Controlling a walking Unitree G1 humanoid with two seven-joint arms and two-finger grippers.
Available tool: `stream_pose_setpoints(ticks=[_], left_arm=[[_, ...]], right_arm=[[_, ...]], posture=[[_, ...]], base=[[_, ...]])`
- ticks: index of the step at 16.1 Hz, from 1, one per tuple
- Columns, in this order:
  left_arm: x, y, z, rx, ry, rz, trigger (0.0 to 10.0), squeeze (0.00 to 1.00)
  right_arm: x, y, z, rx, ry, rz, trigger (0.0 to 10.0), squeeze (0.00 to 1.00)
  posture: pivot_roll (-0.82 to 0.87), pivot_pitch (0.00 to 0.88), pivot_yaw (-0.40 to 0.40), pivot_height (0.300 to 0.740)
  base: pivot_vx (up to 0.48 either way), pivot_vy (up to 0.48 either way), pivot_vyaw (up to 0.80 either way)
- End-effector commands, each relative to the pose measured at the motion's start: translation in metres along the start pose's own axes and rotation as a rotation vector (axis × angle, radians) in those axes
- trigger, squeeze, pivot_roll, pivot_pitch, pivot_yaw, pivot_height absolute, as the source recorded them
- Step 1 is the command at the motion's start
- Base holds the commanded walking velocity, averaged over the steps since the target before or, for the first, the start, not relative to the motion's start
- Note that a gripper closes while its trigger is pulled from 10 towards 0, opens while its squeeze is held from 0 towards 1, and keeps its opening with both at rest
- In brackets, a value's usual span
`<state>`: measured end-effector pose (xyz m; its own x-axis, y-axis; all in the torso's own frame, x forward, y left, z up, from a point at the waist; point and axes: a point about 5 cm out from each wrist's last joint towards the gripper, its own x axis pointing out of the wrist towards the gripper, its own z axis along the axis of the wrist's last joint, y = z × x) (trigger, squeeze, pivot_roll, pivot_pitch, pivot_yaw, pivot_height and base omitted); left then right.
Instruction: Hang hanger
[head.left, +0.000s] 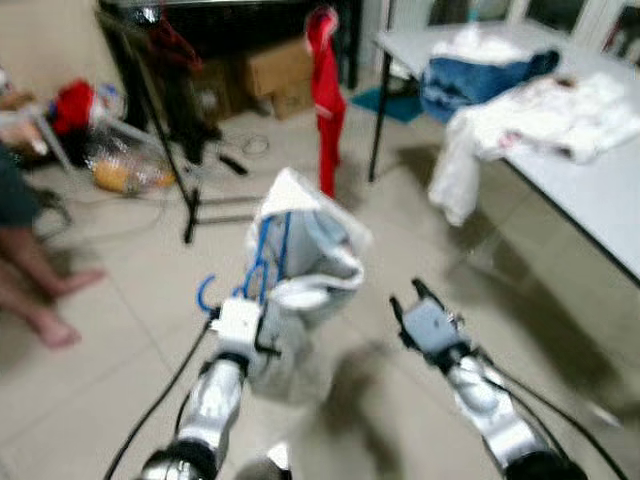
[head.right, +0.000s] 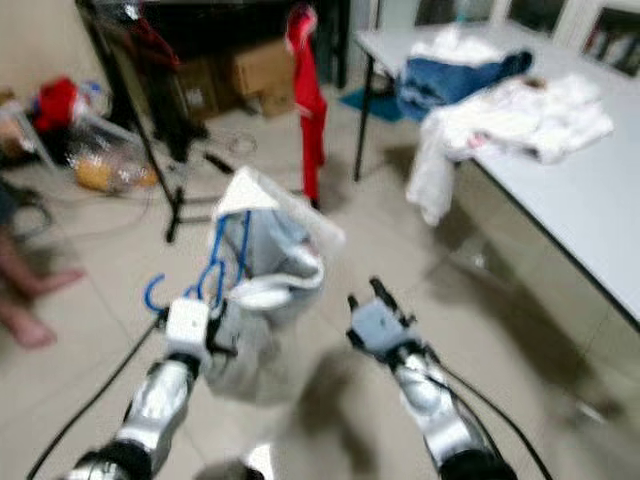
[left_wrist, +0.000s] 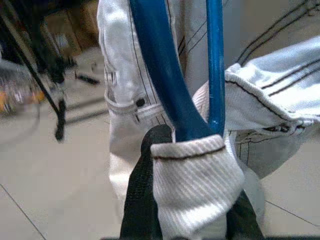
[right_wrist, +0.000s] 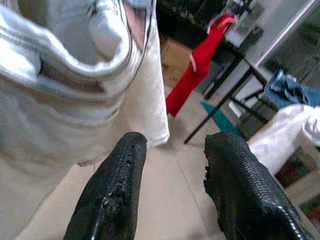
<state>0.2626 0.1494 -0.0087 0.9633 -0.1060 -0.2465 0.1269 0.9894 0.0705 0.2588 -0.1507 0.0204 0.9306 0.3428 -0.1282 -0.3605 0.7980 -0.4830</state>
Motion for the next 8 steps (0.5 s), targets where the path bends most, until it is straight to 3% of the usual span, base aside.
stream_pose_setpoints(ticks=[1,8], left_arm=[[0.006,0.007,0.007,-0.043,-0.007,0.028,10.0,0.00],[-0.006,0.016,-0.017,-0.023,0.134,0.031,10.0,0.00]], right_arm=[[0.000,0.002,-0.002,0.008,0.015,0.000,10.0,0.00],[-0.008,0.016,-0.018,0.064,0.100,0.023,10.0,0.00]], posture=[[-0.02,0.000,0.055,0.740],[-0.02,0.000,0.052,0.740]], base=[[0.000,0.000,0.00],[0.000,0.000,0.00]])
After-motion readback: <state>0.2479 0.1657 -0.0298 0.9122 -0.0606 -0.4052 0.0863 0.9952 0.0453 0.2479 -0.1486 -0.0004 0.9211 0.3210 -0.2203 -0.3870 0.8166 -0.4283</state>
